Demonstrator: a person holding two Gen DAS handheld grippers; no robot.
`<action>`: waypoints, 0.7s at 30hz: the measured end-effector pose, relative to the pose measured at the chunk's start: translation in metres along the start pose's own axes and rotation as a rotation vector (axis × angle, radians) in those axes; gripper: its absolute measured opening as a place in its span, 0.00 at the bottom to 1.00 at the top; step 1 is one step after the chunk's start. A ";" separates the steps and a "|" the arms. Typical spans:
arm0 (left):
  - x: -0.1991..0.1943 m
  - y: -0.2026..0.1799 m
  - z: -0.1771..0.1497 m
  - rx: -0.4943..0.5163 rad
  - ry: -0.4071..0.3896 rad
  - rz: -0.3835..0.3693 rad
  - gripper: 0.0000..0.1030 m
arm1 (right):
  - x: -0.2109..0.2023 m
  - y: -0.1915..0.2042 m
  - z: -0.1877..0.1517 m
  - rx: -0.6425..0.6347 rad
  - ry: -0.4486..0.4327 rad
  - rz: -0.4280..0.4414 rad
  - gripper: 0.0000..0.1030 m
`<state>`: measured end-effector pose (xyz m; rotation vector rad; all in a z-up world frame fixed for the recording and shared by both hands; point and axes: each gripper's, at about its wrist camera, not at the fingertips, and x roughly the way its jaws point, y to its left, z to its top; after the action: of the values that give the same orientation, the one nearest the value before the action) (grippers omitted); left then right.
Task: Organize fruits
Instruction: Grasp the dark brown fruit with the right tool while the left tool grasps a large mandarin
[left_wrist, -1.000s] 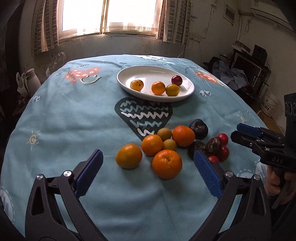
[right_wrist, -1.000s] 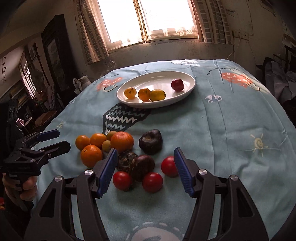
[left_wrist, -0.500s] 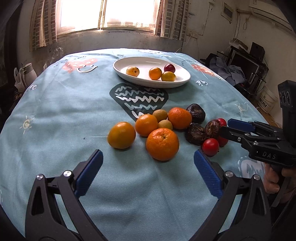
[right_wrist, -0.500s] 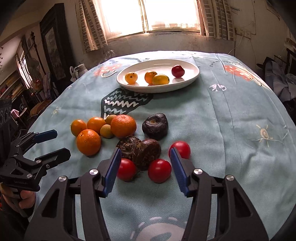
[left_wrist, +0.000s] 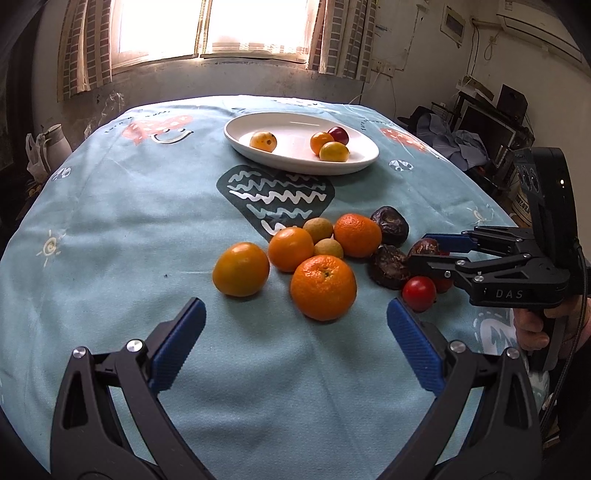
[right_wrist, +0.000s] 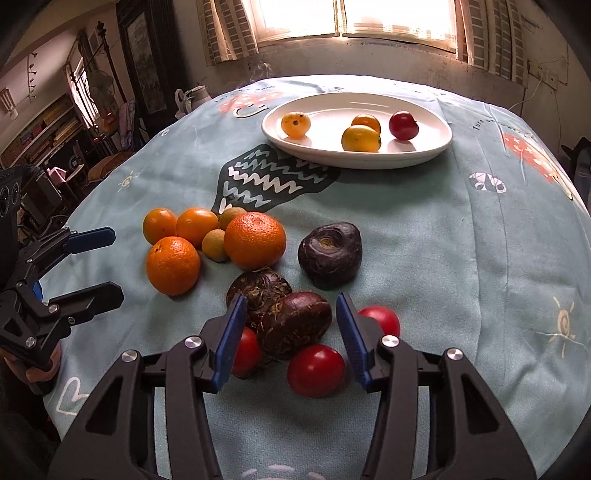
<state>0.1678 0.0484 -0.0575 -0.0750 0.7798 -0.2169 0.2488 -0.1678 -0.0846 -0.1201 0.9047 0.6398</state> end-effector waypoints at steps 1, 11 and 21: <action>0.000 0.000 0.000 0.000 -0.001 0.001 0.97 | 0.000 -0.001 0.000 -0.005 -0.001 0.011 0.49; 0.003 0.000 0.001 -0.005 0.005 0.003 0.97 | -0.003 -0.006 -0.003 -0.005 -0.023 0.062 0.40; 0.010 -0.007 0.006 0.019 0.009 -0.001 0.93 | -0.023 -0.027 -0.002 0.117 -0.108 0.131 0.39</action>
<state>0.1779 0.0398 -0.0585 -0.0568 0.7869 -0.2260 0.2521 -0.2014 -0.0726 0.0790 0.8477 0.7062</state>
